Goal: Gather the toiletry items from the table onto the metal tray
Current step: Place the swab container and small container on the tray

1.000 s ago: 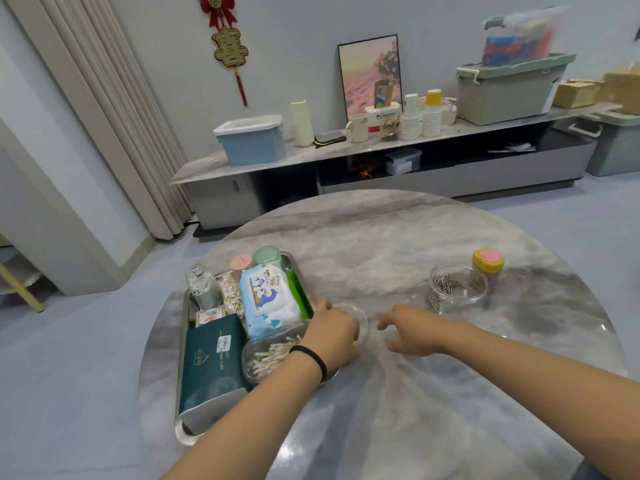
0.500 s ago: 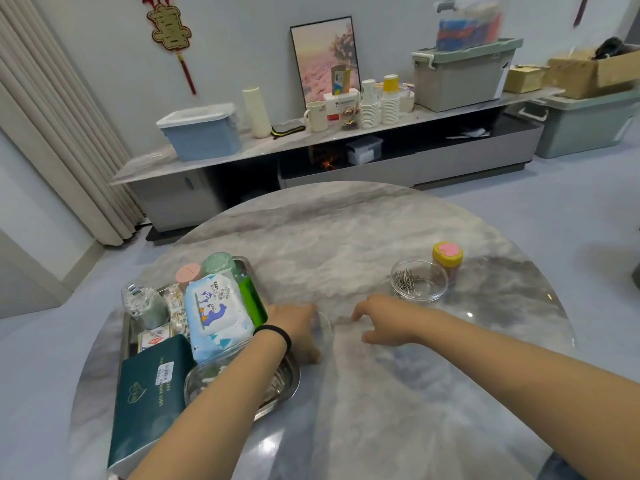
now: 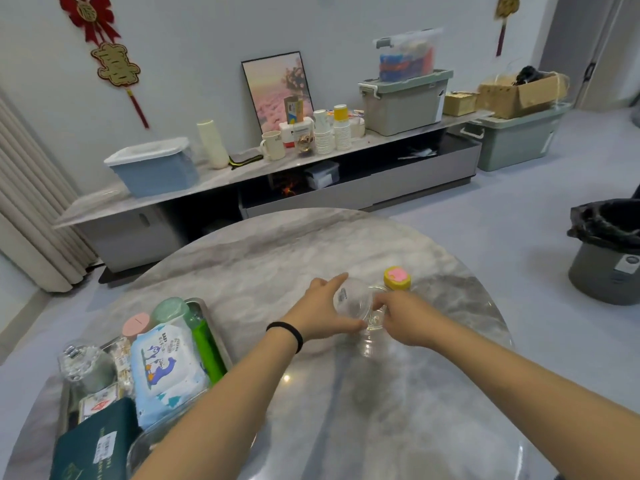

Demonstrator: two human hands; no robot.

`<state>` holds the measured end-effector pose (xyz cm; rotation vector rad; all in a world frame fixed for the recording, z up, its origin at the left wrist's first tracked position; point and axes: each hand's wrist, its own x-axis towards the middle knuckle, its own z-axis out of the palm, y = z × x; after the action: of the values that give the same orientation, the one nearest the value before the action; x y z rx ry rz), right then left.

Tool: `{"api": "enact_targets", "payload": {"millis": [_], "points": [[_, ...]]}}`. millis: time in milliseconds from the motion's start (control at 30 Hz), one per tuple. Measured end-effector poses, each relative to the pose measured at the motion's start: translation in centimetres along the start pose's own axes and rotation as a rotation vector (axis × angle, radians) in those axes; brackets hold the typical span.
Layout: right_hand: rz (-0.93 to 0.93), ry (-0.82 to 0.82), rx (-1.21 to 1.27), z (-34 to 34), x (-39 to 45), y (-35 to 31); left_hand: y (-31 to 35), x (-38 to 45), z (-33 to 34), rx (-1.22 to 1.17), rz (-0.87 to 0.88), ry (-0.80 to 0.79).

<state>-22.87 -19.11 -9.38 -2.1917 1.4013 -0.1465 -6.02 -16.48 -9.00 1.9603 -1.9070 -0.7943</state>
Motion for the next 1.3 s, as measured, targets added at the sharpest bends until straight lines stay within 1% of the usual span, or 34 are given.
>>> {"api": "enact_targets", "payload": {"millis": [100,167,333,433,533,700,800,833,967,1067,1133,1300], "points": [[0.097,0.030,-0.012,-0.7,0.1,1.6,1.1,1.8,1.3,0.000,0.015,-0.033],[0.142,-0.004,-0.019,-0.9,0.1,2.7,1.6,2.9,2.2,0.016,0.024,-0.052],[0.197,-0.047,-0.005,-1.1,0.3,4.5,2.1,4.9,3.6,0.152,0.061,-0.049],[0.200,-0.081,-0.021,-0.7,0.3,5.4,1.9,5.6,4.3,0.188,0.050,-0.061],[0.184,-0.138,-0.025,-0.3,0.4,5.9,1.5,5.9,5.2,0.165,0.032,-0.049],[0.176,-0.138,0.059,-0.5,0.6,6.4,1.6,5.6,5.9,0.053,-0.006,-0.012],[0.111,-0.113,0.199,-1.1,0.2,6.1,1.8,4.2,4.7,-0.105,-0.066,0.045],[0.064,-0.114,0.262,-1.2,0.0,5.9,1.8,3.6,4.0,-0.164,-0.090,0.068],[-0.047,-0.245,0.554,-1.0,-0.9,4.3,1.6,0.1,0.6,-0.350,-0.134,0.065],[-0.110,-0.301,0.713,-0.4,-1.4,2.4,1.6,-3.5,-1.4,-0.476,-0.147,0.082],[-0.149,-0.377,0.835,-0.1,-2.1,0.5,1.4,-6.2,-2.4,-0.548,-0.152,0.116],[-0.209,-0.650,1.274,1.8,-3.7,-3.5,-0.1,-12.1,-3.7,-0.793,-0.218,0.137]]}}
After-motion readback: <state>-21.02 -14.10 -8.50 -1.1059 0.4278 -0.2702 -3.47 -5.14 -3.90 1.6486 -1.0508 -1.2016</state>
